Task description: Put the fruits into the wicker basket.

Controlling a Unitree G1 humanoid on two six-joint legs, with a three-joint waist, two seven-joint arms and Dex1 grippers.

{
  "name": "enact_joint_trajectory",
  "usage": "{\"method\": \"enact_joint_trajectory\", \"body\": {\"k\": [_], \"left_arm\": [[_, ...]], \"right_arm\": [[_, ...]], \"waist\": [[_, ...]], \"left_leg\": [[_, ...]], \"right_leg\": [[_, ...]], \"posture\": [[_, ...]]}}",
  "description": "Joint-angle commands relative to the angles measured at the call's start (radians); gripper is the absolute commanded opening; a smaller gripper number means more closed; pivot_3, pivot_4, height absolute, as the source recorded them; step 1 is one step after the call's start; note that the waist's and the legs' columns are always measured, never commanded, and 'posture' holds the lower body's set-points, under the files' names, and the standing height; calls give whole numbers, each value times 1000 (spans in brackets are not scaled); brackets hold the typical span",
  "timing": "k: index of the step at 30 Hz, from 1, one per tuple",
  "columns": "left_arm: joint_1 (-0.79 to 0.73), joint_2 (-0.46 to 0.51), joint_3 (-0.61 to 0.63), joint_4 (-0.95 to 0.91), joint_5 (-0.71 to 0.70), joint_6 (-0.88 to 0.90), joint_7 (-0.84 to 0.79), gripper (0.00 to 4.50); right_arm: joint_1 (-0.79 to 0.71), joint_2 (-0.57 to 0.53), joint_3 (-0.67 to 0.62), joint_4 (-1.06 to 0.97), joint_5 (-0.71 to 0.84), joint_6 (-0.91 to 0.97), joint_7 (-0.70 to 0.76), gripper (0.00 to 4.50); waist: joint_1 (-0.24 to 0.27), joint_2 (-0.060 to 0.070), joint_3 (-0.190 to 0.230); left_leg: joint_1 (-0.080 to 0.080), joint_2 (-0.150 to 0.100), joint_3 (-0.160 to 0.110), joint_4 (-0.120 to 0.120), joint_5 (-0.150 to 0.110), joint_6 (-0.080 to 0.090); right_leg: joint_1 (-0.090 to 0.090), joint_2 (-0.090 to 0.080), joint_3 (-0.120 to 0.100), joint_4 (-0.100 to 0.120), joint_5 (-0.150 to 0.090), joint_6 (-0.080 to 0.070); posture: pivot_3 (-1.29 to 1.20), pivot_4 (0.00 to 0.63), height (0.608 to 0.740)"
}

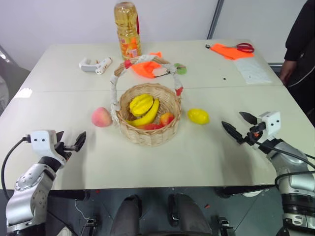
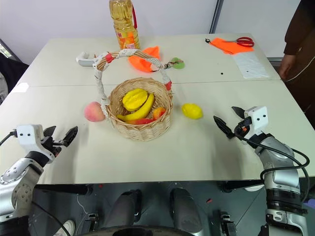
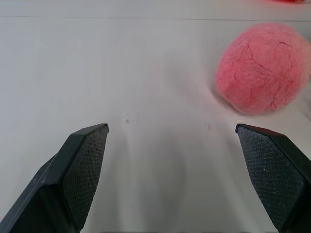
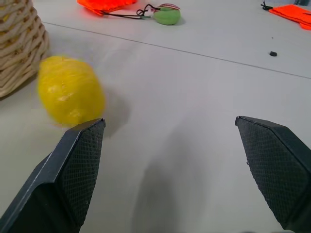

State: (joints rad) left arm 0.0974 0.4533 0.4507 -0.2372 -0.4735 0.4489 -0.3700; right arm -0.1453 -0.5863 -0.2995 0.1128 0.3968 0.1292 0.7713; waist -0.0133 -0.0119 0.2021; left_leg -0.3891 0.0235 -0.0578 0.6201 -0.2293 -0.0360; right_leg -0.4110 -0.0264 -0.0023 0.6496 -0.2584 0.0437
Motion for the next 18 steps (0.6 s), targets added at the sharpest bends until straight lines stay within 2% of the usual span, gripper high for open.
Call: {"method": "enact_joint_trajectory", "body": {"k": [1, 10, 18], "left_arm": [[-44, 29, -2, -41, -25, 17, -14, 4500], [-218, 95, -44, 3, -14, 102, 1, 4500], [-342, 156, -184, 91, 48, 176, -57, 4500]], "right_arm": [[-20, -21, -11, -105, 58, 46, 23, 4460], [17, -113, -30, -395, 230, 256, 88, 4460], [-28, -218, 39, -686, 420, 453, 125, 4460]], "waist": [[1, 0, 0], [1, 0, 0], [0, -1, 0]], "left_leg": [[0, 0, 0, 0, 0, 0], [0, 0, 0, 1, 0, 0], [0, 0, 0, 1, 0, 0]], "right_leg": [[0, 0, 0, 0, 0, 0], [0, 0, 0, 0, 0, 3], [0, 0, -1, 0, 0, 5]], "posture": [[0, 150, 740], [0, 150, 740], [0, 150, 740]]}}
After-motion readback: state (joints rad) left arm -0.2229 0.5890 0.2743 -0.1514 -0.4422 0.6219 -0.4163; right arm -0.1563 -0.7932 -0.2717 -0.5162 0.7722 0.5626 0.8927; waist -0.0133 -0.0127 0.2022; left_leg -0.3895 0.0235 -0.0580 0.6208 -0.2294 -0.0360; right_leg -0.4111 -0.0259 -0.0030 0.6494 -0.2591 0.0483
